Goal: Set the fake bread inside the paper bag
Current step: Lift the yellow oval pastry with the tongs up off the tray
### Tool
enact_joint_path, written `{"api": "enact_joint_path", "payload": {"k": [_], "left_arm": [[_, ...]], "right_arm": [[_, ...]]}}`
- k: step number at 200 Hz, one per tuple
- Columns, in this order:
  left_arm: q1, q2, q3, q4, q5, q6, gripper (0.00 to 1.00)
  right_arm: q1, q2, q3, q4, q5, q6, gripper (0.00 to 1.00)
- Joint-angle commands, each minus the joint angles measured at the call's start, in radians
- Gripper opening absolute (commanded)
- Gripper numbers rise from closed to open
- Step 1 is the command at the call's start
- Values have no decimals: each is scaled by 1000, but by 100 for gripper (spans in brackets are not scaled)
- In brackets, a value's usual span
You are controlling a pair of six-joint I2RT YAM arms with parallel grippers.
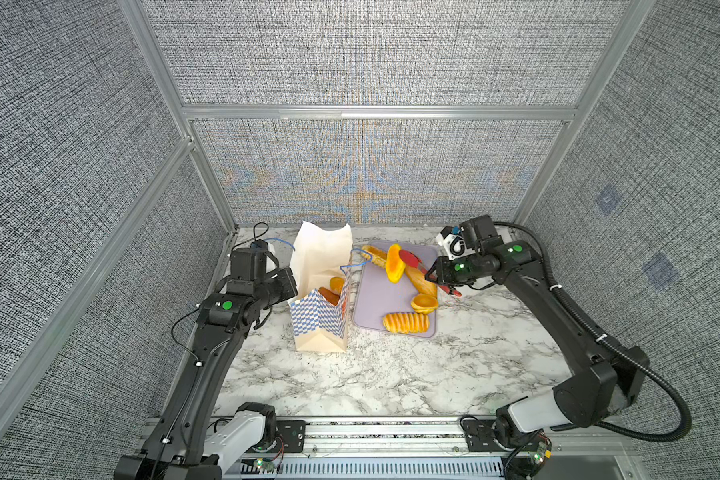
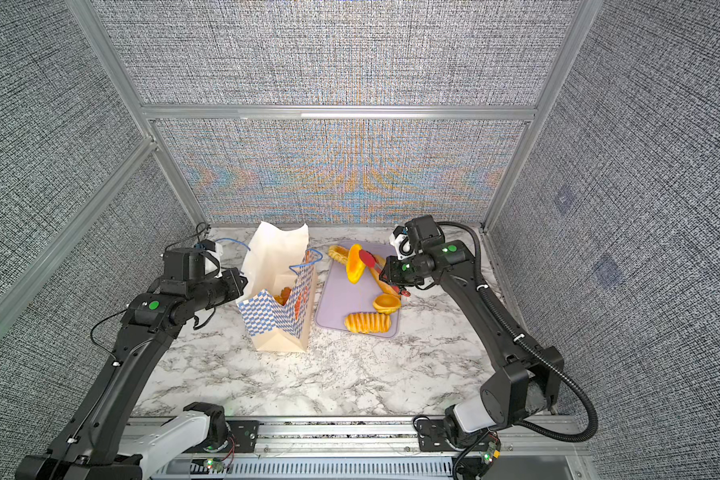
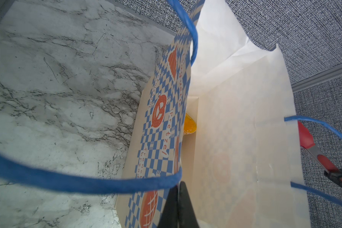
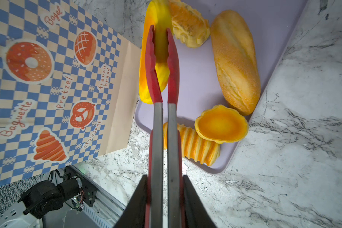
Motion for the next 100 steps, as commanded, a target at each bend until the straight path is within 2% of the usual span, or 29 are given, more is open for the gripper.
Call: {"api": "enact_joint_path", "payload": {"k": [1,100], "left_arm": [[0,-3,5,-2,-10,-3,0],[1,1,13,-1,-9,-4,0]], "right_arm": [[-1,-9,20,1,-23,5,28],[-2,-44,85,54,-74,43,27]]}}
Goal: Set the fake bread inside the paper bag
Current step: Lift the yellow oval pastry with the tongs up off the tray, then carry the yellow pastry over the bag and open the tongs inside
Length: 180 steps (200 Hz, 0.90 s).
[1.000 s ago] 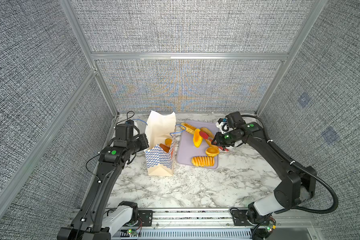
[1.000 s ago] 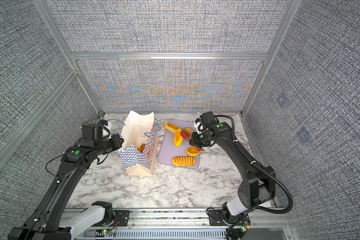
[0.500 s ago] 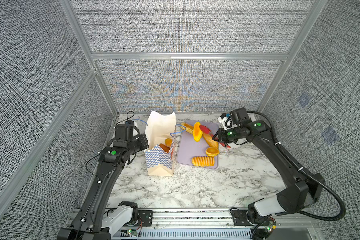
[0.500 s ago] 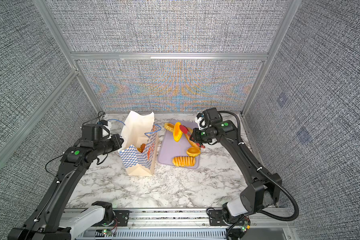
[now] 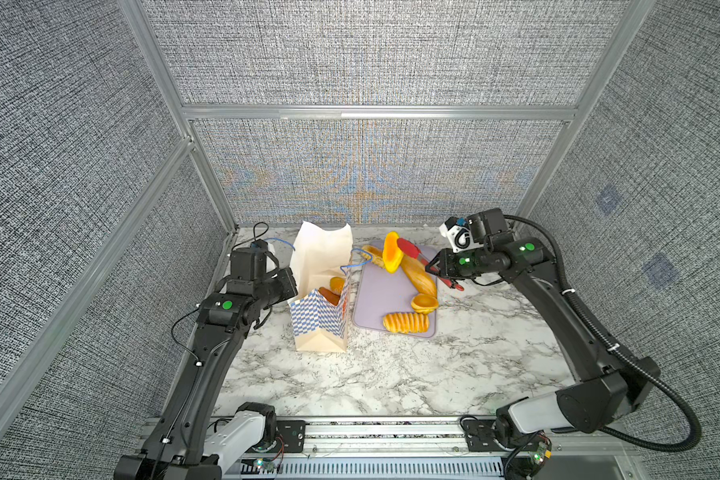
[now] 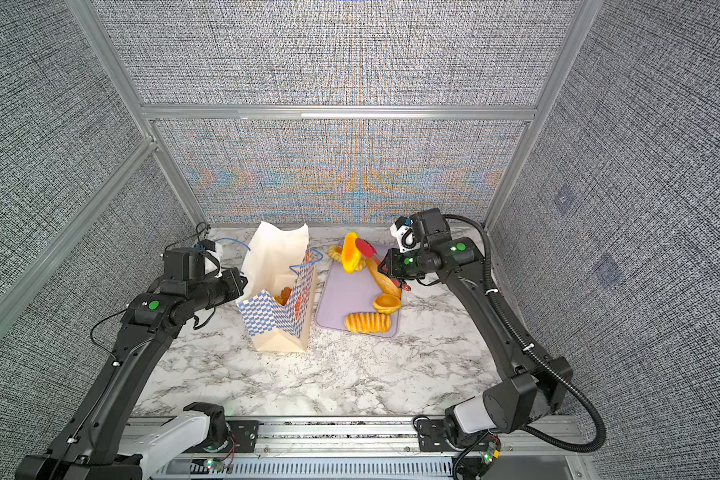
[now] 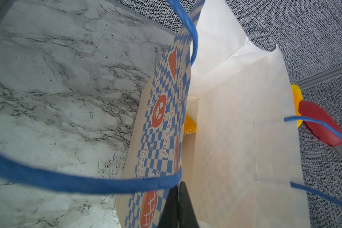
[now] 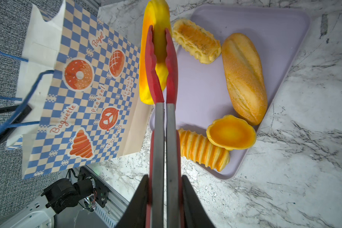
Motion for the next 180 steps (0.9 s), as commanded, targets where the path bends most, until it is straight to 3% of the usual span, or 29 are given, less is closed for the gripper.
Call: {"api": "enact_joint_path", "payload": {"k": [1,180], "left_arm": [[0,0,9,1,-9,2,0],[1,0,10,2,-3,-4,0]], "right_arm": [[-2,-12,21,52,-32,17,27],[35,64,259,142,-186,116,27]]}}
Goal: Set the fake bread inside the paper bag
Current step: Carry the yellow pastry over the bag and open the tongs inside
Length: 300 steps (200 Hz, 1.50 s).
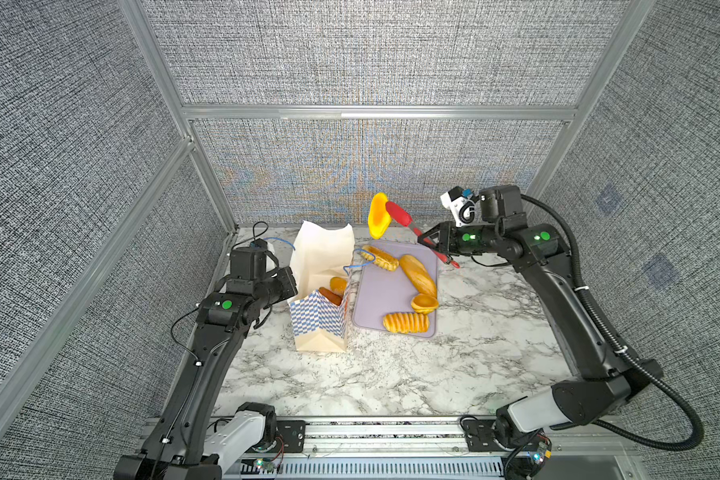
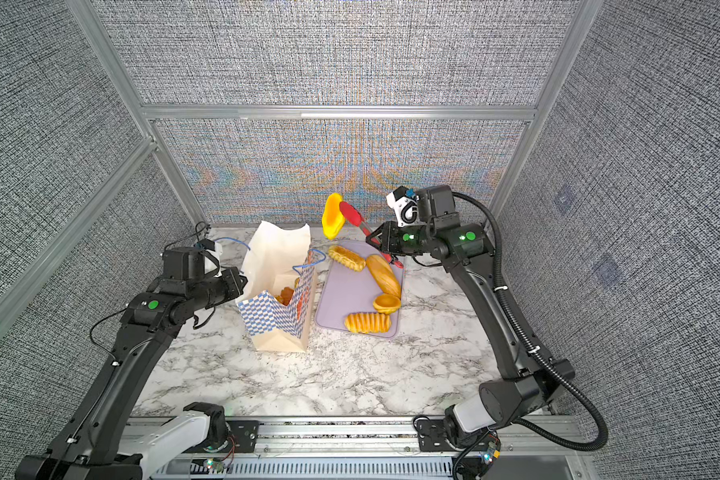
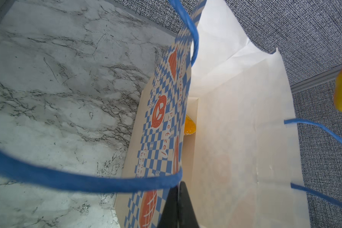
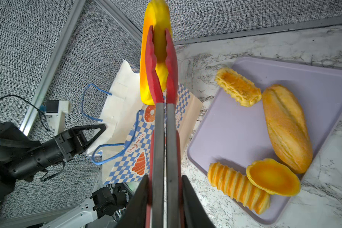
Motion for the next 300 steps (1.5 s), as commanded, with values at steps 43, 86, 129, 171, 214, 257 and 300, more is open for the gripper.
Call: {"api": "enact_joint_path", "payload": {"k": [43,86,129,171,214,257,300], "left_arm": [[1,-2,2,8,2,-9,0],[1,-6,-1,4,-2,-10,0],[1,-7,-1,5,-1,-11,0],[1,-5,-3,6,-1,-11,0],[1,-4,-4,8,-1,-10,0],[1,-6,-8,9,-2,-10,0],[1,-5,-8,11,-2,-10,0]], "right_arm": [[78,52,93,72,-57,27,27],[140,99,161,57,-57,16,28],[190,151,220,23,-62,-4,28],[235,197,263,-24,-63,-30,28],[264,223,287,-78,-49,-64,29],[288,230,281,-122,-18,-93,29],[307,233,267,-155,12,-116,29]]}}
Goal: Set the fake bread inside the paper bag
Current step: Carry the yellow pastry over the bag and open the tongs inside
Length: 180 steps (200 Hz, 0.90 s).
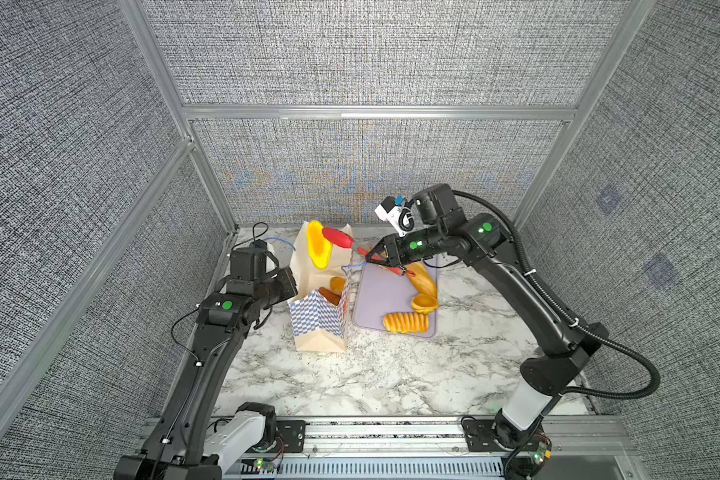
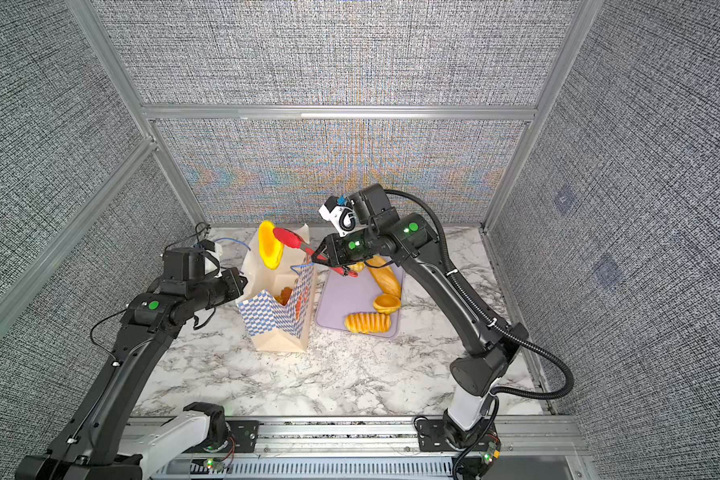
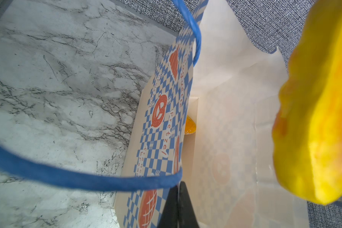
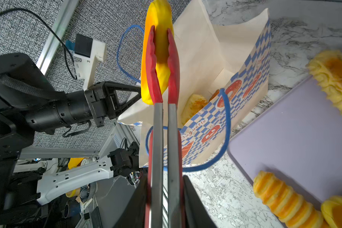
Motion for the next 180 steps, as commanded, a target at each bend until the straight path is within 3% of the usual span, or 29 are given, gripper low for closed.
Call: {"api": "enact_joint_path", "payload": {"k": [1,112,180], "left_arm": [[1,-2,-1,11,-3,-2,0],[0,-3,-5,12,-2,-4,0],[0,-1,1,10,-2,-1,0]], "right_arm": [[7,-1,-5,-12,19,-31,29],[11,-6,-32,-35,49,-51,29],[12,-6,-33,-29,52,-51,40]]}}
